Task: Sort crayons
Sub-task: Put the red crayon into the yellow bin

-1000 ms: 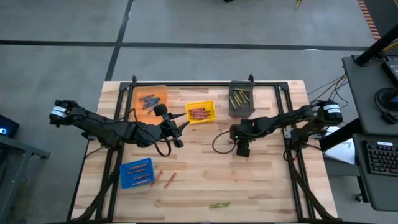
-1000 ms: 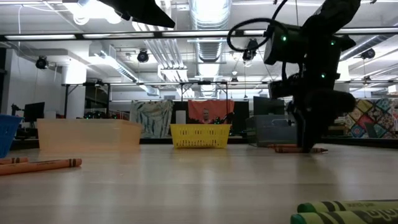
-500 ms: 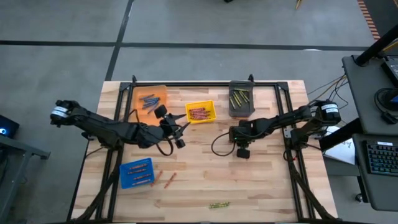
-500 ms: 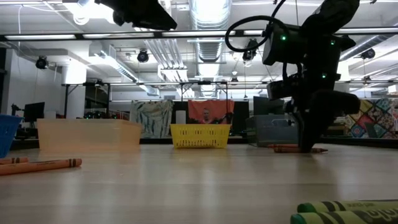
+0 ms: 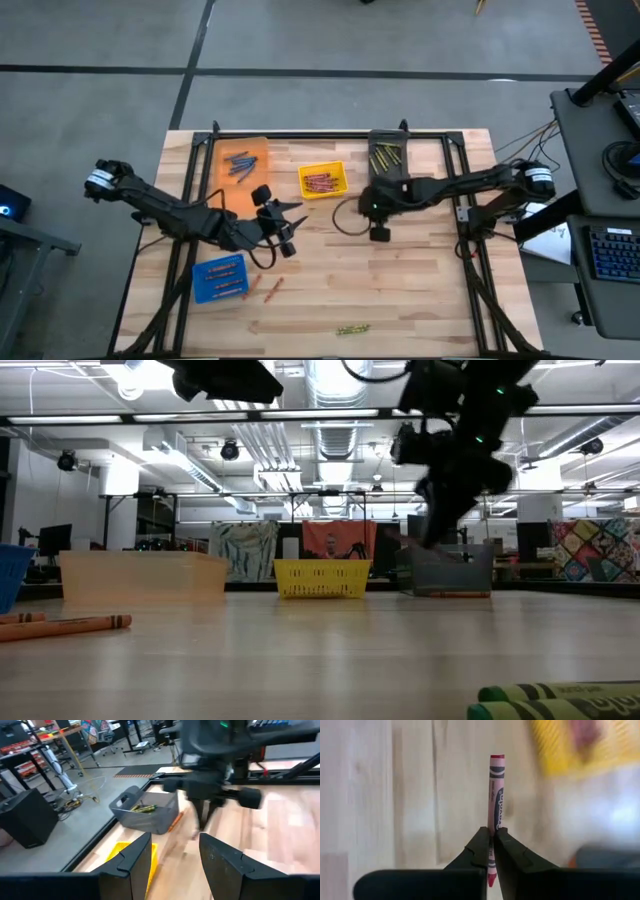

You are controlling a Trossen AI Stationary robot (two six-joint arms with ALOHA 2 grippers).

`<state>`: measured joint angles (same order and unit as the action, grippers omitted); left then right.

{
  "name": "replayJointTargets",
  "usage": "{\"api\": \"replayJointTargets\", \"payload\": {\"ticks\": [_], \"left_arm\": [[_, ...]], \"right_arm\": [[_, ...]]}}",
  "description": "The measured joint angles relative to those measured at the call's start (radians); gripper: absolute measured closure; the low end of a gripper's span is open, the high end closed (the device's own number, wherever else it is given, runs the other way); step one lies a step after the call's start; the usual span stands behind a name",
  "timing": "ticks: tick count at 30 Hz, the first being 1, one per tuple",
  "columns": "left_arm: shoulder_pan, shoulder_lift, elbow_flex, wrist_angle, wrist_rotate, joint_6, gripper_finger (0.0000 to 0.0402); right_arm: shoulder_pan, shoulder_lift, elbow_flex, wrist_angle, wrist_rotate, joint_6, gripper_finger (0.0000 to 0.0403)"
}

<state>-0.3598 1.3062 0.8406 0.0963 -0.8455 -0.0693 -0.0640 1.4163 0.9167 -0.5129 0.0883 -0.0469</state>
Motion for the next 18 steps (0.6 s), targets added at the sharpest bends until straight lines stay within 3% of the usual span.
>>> {"api": "replayJointTargets", "payload": {"ticks": [9, 18], "left_arm": [[-0.062, -0.017, 0.002, 0.014, -0.009, -0.024, 0.0253], [-0.124, -0.028, 0.046, 0.004, -0.011, -0.024, 0.0253]], "right_arm": [[-0.113, 0.062, 0.207, 0.129, -0.007, -0.223, 0.0391], [-0.209, 0.277, 0.371, 0.24, -0.01, -0.344, 0.0391]]}}
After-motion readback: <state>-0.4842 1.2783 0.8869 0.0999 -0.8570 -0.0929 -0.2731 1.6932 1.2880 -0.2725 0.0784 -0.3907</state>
